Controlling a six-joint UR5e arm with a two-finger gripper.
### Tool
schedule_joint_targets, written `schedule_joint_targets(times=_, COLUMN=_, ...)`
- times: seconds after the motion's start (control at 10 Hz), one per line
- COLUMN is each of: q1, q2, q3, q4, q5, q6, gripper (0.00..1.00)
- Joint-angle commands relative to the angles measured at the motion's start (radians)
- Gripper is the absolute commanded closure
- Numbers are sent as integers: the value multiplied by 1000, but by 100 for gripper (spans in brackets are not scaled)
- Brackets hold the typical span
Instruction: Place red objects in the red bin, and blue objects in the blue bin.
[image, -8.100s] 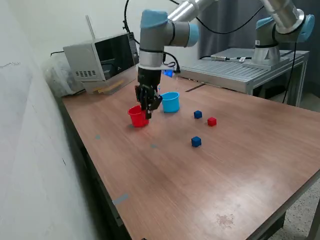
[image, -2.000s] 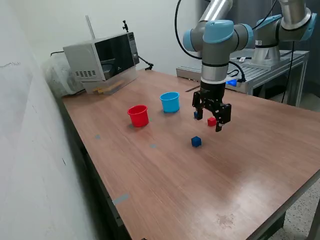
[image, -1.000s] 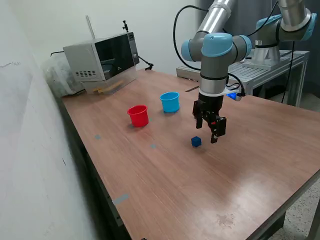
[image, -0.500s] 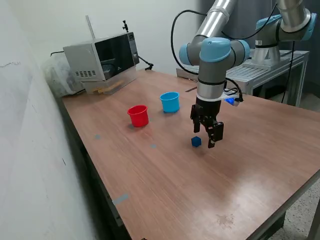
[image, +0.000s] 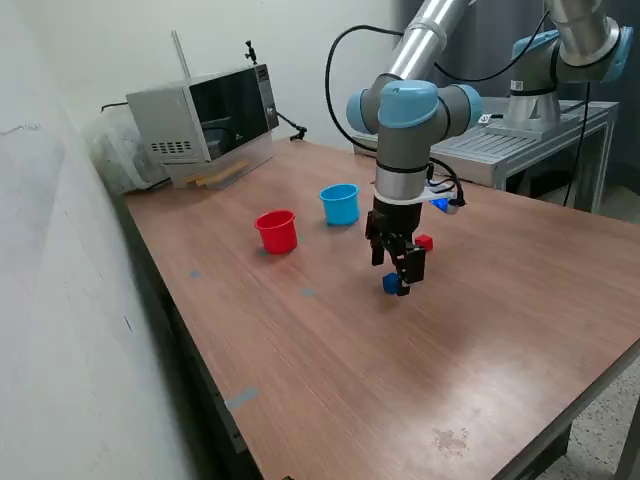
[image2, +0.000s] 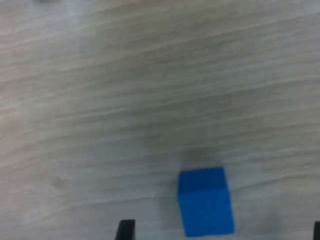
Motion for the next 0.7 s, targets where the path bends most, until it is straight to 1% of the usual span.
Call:
schedule_joint_targets(times=0.0, q1=-20, q2=3, q3=5, q4=0, q5=0, q6=-6, gripper=0)
schedule_joint_targets(times=0.6, q1=-15, q2=1, q3=27, q4=9, q5=0, q6=-6, gripper=0)
